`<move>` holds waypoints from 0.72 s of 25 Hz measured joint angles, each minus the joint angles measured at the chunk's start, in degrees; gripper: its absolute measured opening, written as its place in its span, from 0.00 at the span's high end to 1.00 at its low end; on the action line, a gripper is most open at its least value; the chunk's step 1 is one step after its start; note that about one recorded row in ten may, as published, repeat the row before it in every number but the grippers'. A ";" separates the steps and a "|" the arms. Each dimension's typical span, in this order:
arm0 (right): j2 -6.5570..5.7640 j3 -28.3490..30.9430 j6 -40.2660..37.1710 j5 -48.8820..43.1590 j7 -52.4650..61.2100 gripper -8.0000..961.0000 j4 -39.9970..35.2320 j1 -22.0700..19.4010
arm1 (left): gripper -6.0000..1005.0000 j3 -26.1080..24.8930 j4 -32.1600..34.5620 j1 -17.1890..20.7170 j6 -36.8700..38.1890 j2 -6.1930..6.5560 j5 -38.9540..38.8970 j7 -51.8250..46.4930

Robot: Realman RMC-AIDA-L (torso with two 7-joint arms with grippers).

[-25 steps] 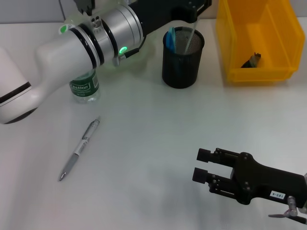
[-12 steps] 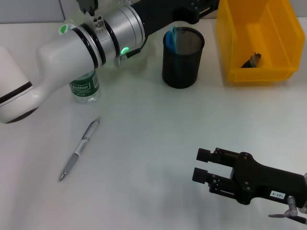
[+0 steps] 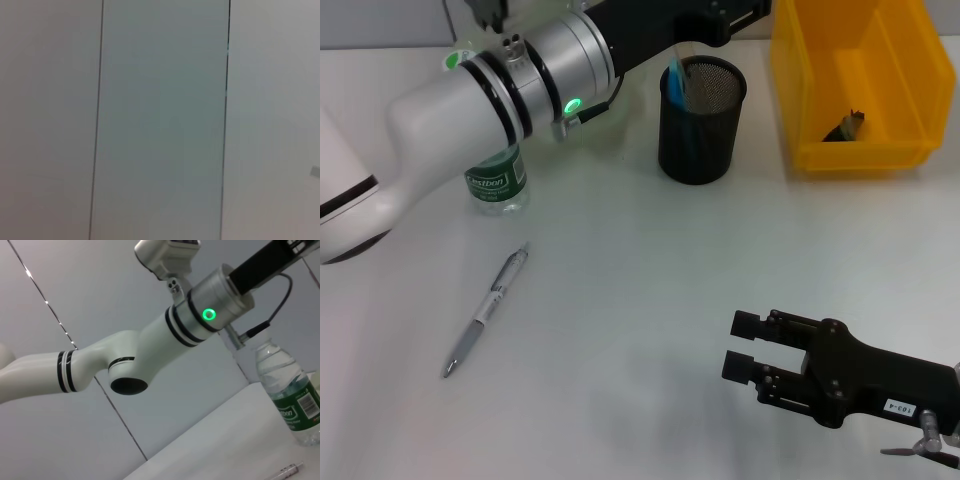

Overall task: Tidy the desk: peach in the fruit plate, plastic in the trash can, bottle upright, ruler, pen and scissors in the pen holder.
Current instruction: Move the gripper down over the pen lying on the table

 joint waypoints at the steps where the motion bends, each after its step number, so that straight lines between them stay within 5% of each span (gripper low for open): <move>1: -0.04 0.00 0.00 0.07 0.00 0.35 0.00 -0.04 | 0.36 -0.11 2.47 1.60 0.45 0.37 2.10 -3.00; 8: -0.09 0.02 -0.04 0.15 0.00 0.35 -0.19 0.36 | 0.36 -5.81 10.08 6.04 6.35 2.28 15.95 -18.92; 18: -0.29 0.00 -1.38 0.20 0.00 0.35 -0.86 1.10 | 0.36 -26.36 12.74 6.92 35.10 5.13 48.24 -39.07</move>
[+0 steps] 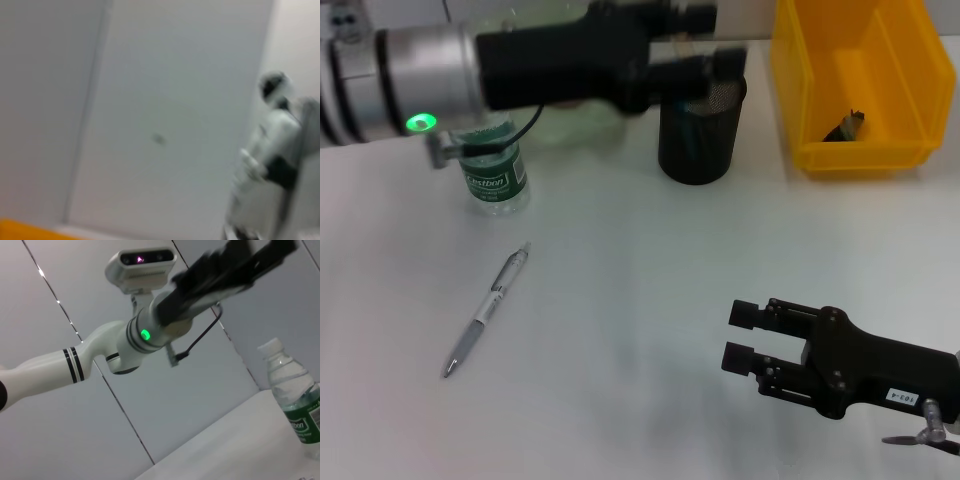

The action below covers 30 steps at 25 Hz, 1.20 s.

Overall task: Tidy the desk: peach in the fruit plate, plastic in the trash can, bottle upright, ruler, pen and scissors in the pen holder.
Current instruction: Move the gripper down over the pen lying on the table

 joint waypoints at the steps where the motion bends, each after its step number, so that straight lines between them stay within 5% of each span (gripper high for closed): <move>1: -0.02 0.02 -0.05 0.00 0.00 0.35 -0.06 0.05 | 0.36 -1.33 0.64 0.30 2.22 0.07 2.73 -0.43; 7: -0.07 0.13 -0.12 -0.07 0.20 0.35 -1.10 0.14 | 0.36 -6.96 6.20 3.98 9.11 -0.12 17.16 -3.08; 13: 0.01 0.50 -1.02 0.13 0.34 0.35 -1.28 0.21 | 0.36 -10.20 17.00 6.84 10.41 -1.01 33.10 -22.12; 18: -0.10 0.79 -0.66 0.39 0.06 0.35 -1.65 -0.41 | 0.36 -9.82 21.40 5.77 11.12 -2.11 41.78 -32.54; 20: -0.10 0.78 -0.48 0.39 0.06 0.35 -1.66 -0.46 | 0.37 -10.00 23.36 2.71 12.10 -4.22 52.50 -39.85; 30: 0.00 0.79 1.72 0.05 -1.30 0.35 -1.53 -1.16 | 0.37 -9.24 24.36 -1.80 12.45 -4.58 60.10 -54.80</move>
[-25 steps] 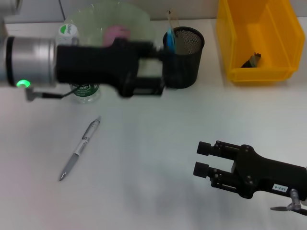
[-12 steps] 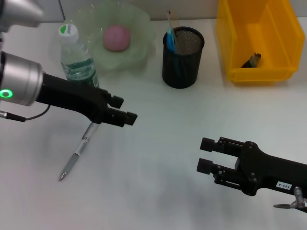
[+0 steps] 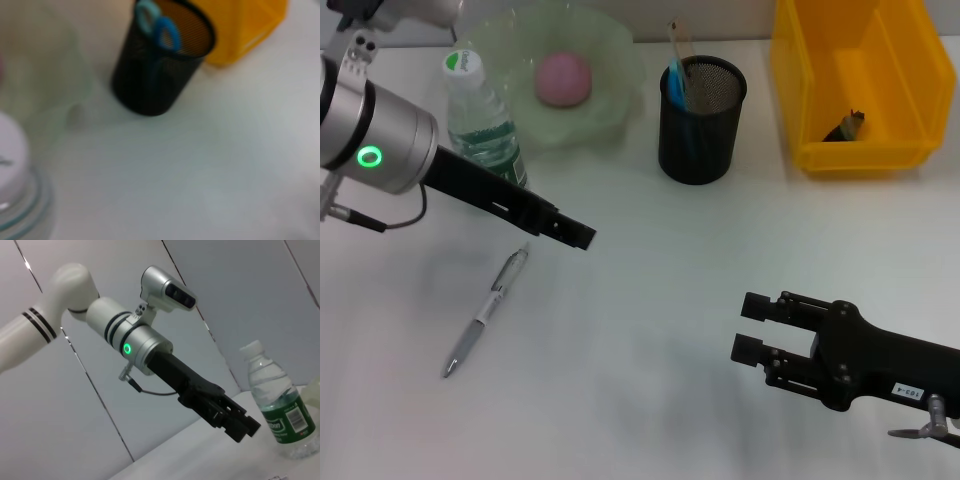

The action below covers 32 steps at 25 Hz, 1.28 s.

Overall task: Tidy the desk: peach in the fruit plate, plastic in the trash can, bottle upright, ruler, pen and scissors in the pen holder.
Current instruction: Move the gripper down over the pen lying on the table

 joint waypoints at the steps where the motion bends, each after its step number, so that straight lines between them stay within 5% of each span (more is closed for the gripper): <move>1: 0.00 0.00 0.18 0.00 -0.09 0.35 0.04 -0.01 | 0.37 0.04 0.40 -0.46 0.33 0.02 1.27 -1.48; 9: 0.12 0.00 2.47 0.14 -1.23 0.35 0.30 0.09 | 0.37 1.69 -2.64 -5.73 2.60 -0.20 13.72 -10.11; 32: 0.20 2.03 5.33 0.36 -1.61 0.36 0.37 1.53 | 0.37 3.20 -21.07 -14.75 -6.38 -0.49 22.90 -11.67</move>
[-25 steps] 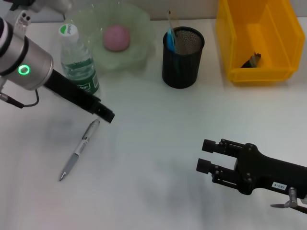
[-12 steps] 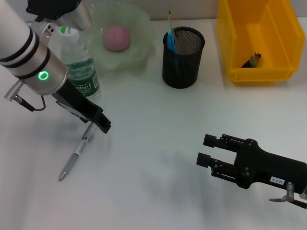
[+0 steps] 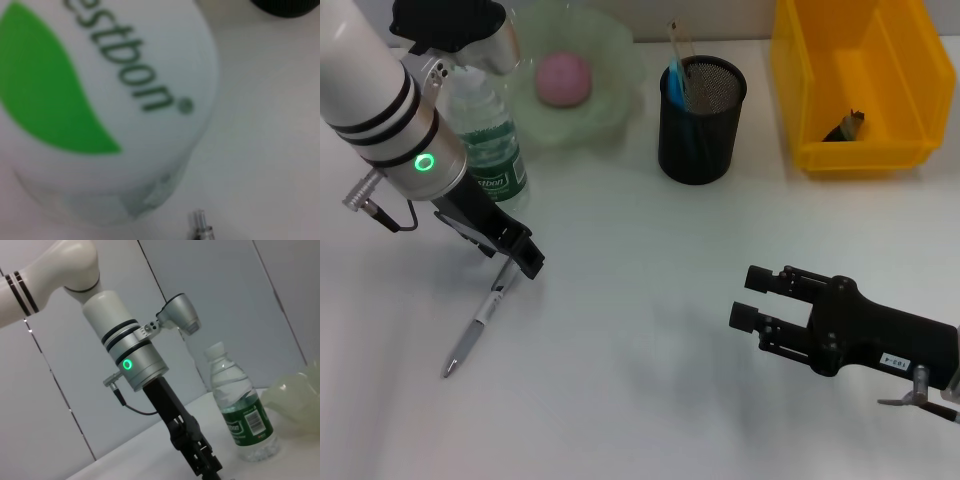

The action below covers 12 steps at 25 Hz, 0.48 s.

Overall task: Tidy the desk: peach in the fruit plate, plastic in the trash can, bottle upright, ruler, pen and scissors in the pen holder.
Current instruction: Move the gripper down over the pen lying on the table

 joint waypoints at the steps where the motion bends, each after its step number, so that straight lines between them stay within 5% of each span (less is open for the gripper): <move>1: 0.00 0.13 0.14 0.00 0.00 0.36 0.00 0.04 | 0.37 0.13 -0.28 0.04 -0.34 0.00 0.10 0.00; 12: 0.01 0.14 0.85 0.00 0.00 0.36 0.26 0.81 | 0.37 1.75 -3.12 -0.02 -2.53 -0.01 0.44 -0.05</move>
